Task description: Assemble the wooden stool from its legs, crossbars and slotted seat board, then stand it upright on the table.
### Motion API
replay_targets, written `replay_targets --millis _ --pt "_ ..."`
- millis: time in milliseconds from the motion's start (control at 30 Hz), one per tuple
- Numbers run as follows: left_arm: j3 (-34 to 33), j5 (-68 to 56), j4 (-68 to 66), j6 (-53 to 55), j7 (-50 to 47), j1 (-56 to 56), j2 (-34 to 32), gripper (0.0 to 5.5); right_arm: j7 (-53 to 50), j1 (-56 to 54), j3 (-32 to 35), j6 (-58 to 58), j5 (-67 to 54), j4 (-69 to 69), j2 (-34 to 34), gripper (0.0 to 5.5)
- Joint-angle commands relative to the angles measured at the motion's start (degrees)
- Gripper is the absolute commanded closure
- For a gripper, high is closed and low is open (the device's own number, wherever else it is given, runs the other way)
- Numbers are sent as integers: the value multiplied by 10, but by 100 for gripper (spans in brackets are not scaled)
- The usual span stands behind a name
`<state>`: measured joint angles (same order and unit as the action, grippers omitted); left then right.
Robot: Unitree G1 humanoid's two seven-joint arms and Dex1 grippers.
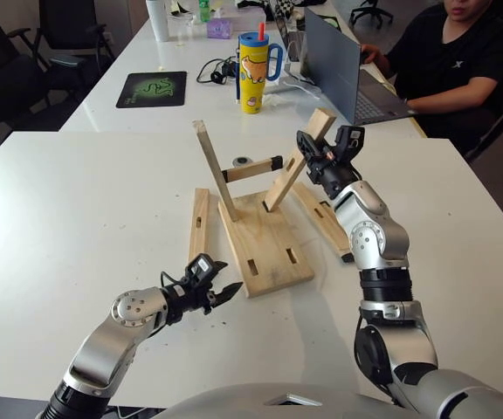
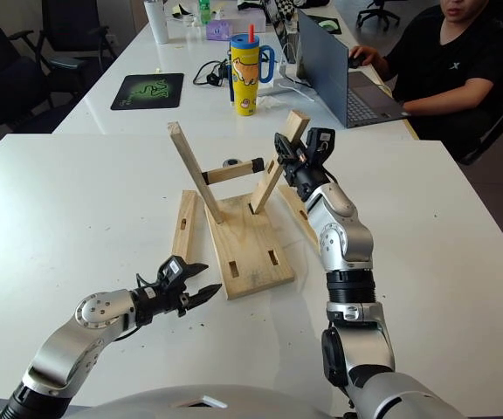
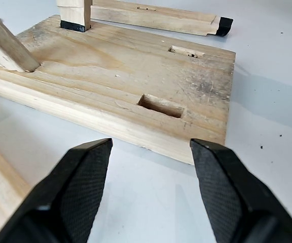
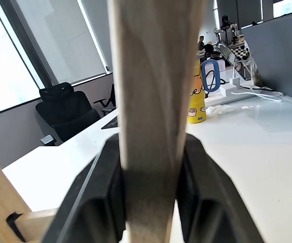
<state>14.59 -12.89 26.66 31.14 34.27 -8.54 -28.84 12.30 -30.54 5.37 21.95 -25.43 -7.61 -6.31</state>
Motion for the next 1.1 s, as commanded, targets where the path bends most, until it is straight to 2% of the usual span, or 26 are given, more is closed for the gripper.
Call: replay_targets --millis 33,167,367,500,867,1100 --pt "0 1 8 0 -3 4 3 264 -17 9 -10 68 20 -33 -6 446" --pt "-42 -19 18 -12 -8 36 12 264 -12 0 -23 95 33 -49 -17 446" --pt "-189 -114 -1 3 -49 158 47 264 -6 -7 -44 102 46 -56 -26 445" --pt "-241 -172 -31 21 -56 217 51 264 -5 -10 -51 95 50 -62 -29 445" --pt "-253 -226 -203 48 5 345 33 264 6 -19 -59 81 52 -70 -30 445" --pt "-246 -220 -259 40 39 373 26 264 10 -24 -65 77 53 -76 -32 445"
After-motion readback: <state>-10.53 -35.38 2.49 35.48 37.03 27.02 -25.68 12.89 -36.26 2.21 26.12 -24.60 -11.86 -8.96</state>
